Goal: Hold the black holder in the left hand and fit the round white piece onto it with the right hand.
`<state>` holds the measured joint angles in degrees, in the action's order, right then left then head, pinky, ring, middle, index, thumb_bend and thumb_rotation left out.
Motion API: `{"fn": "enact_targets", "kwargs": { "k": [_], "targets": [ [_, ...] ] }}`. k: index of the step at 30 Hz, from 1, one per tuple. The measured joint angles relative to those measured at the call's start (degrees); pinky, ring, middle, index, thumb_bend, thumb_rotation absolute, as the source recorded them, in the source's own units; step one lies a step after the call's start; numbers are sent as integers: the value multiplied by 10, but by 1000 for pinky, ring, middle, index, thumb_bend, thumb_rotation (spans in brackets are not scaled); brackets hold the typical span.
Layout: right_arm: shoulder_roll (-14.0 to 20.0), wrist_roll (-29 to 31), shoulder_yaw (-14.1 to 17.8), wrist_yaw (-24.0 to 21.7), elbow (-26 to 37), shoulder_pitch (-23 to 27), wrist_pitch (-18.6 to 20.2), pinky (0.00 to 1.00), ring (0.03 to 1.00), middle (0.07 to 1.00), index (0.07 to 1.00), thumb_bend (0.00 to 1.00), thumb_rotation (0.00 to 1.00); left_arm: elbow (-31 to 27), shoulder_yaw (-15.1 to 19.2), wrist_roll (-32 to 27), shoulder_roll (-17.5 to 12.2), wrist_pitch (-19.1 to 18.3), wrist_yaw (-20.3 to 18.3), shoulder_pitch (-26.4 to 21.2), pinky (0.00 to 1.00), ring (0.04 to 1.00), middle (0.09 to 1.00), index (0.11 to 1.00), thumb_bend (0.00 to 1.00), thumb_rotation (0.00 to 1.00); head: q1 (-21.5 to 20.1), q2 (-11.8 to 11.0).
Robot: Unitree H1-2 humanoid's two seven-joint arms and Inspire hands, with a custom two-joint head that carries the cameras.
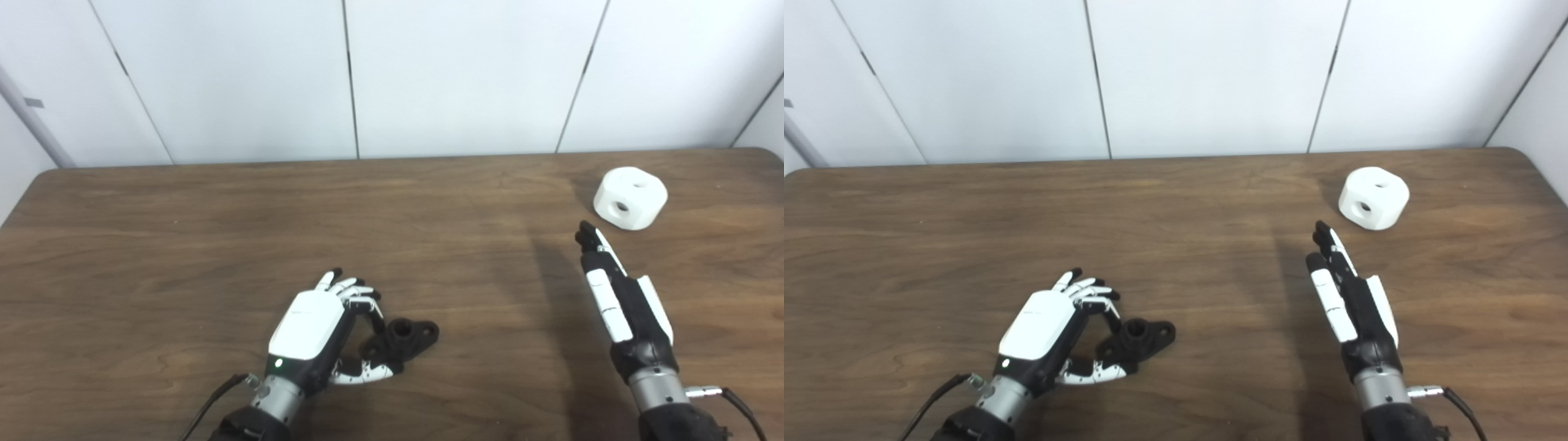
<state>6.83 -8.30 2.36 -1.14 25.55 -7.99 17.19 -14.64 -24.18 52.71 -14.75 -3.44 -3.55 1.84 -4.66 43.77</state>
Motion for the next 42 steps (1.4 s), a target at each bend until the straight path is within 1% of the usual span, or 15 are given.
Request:
{"fn": "enact_targets", "kwargs": {
  "k": [8,12,15,17,19,20,21,22,24,25,27,30,37,39,42],
  "targets": [
    [6,-20,14,1,3,15,9,978,955,947,923,587,916,5,5,-18,7,3,6,9,992,878,781,486,521,47,-8,-4],
    [7,-20,21,1,5,23,15,965,956,948,926,588,917,9,5,-22,7,8,12,9,992,879,781,486,521,47,-30,-6],
    [10,-25,24,2,6,26,16,926,938,938,911,579,917,11,6,-26,7,11,13,9,999,885,785,486,520,46,-49,-11],
    [12,-41,24,3,7,28,19,917,937,935,909,578,905,11,7,-27,6,13,13,10,992,880,783,486,520,46,-49,-11],
    [14,-62,24,7,8,32,30,893,923,920,895,589,863,12,9,-27,6,16,14,10,991,881,786,486,520,45,-80,-18],
    [15,-74,24,11,9,35,35,889,920,917,885,590,814,13,10,-27,6,18,14,10,984,879,784,486,520,45,-106,-25],
    [14,-90,24,16,13,41,51,880,911,913,872,599,739,14,11,-28,5,21,14,10,978,875,782,486,520,45,-112,-28],
    [13,-100,25,19,17,47,62,877,908,911,868,602,713,16,12,-29,4,23,15,10,975,874,781,486,520,44,-119,-30],
    [8,-115,30,31,25,61,78,829,880,893,842,649,563,19,15,-32,3,29,17,10,961,866,775,486,520,45,-137,-38],
    [3,-120,34,36,26,70,83,823,876,890,838,658,537,21,17,-34,2,33,18,10,958,864,774,486,520,45,-140,-39],
    [-1,-134,38,41,26,87,95,814,868,876,827,726,470,22,20,-35,0,39,19,10,942,855,769,486,520,45,-151,-44],
    [2,-160,48,41,26,114,97,828,869,869,823,759,390,22,22,-35,-2,45,18,10,923,844,761,486,520,44,-165,-48],
    [28,-220,73,29,11,160,97,776,839,854,807,829,357,22,28,-35,-6,49,16,12,912,838,755,486,520,44,-178,-57],
    [34,-228,73,28,-5,168,97,792,855,864,811,839,326,22,29,-35,-8,50,16,12,908,836,752,486,520,43,-179,-57],
    [61,-243,70,19,-30,178,98,831,893,892,817,857,304,22,31,-35,-9,51,15,12,896,831,748,485,520,44,-184,-59]
  ]
}}
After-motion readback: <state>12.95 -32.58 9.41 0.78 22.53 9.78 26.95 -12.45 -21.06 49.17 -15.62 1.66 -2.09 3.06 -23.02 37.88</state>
